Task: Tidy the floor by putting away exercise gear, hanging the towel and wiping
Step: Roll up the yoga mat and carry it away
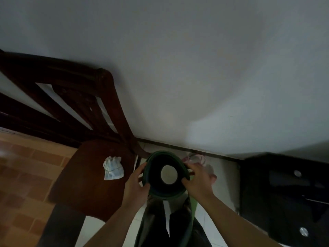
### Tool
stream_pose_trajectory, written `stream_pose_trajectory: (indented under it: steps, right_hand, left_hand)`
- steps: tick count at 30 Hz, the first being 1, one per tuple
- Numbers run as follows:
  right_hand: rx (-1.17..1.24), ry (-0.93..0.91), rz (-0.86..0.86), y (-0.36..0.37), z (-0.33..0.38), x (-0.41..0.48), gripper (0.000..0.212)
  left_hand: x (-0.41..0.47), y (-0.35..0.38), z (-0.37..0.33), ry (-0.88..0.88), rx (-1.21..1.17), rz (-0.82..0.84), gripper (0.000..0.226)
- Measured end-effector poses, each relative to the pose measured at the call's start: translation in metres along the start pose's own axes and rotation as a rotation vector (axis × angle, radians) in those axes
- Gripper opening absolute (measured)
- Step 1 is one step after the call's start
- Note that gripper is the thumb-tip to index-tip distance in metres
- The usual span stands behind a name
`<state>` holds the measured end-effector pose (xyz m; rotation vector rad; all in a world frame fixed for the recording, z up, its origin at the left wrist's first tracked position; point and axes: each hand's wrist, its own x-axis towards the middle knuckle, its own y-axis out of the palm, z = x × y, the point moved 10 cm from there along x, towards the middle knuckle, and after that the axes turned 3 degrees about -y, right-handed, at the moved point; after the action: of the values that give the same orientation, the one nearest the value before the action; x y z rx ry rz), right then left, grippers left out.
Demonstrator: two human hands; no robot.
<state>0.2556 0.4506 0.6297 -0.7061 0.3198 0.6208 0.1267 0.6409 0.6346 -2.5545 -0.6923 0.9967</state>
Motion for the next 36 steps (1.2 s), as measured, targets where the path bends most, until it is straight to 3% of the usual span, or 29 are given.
stream_pose_trajectory:
  steps: [14,20,24,28,36]
  right_hand:
    - [-0.014,0.007,-0.017,0.036,0.033,0.097,0.034]
    - [-0.005,0.031,-0.052,0.055,0.031,0.136,0.04]
    - [-0.038,0.002,-0.065,0.078,0.036,0.163,0.038]
    - [-0.051,0.045,-0.08,0.087,0.033,0.17,0.044]
    - [-0.073,0.054,-0.032,0.078,0.049,0.132,0.059]
  left_hand:
    - [0.108,-0.031,-0.002,0.023,0.057,-0.023,0.066]
    - [0.147,-0.028,0.006,0.01,0.15,-0.027,0.064]
    - [0.179,-0.02,0.017,-0.017,0.261,0.055,0.067]
    - [0.178,-0.017,0.018,0.01,0.397,0.105,0.067]
    - [0.132,-0.039,-0.001,0.022,0.424,0.149,0.066]
